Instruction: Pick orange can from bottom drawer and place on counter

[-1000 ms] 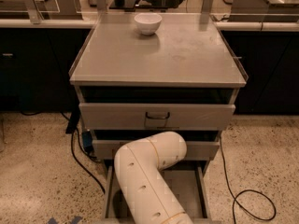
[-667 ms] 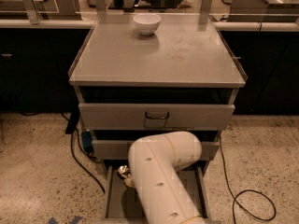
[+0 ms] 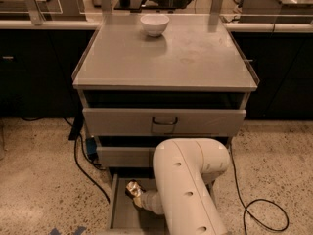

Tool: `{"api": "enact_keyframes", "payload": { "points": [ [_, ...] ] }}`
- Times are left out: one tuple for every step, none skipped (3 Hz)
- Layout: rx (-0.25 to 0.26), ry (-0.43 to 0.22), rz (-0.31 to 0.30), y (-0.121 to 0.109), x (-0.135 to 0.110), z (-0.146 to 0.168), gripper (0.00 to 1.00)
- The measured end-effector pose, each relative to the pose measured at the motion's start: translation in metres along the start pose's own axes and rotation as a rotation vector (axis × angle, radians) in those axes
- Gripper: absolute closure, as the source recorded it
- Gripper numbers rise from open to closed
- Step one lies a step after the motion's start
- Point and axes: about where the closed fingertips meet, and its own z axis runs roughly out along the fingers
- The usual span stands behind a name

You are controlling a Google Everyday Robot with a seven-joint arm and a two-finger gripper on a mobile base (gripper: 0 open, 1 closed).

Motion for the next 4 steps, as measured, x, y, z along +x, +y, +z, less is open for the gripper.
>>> {"api": "enact_keyframes", "payload": {
  "points": [
    [-0.025,0.002,-0.002,0.007,0.001,-0.007,1.00],
    [-0.001,-0.061,0.022,0.011,-0.021,-0.043,1.00],
    [0.041,-0.168,0.076,0.022,-0.027,-0.102,1.00],
    [0.083,-0.219,0.087,0.050,0.019,-0.170,1.00]
  ]
}}
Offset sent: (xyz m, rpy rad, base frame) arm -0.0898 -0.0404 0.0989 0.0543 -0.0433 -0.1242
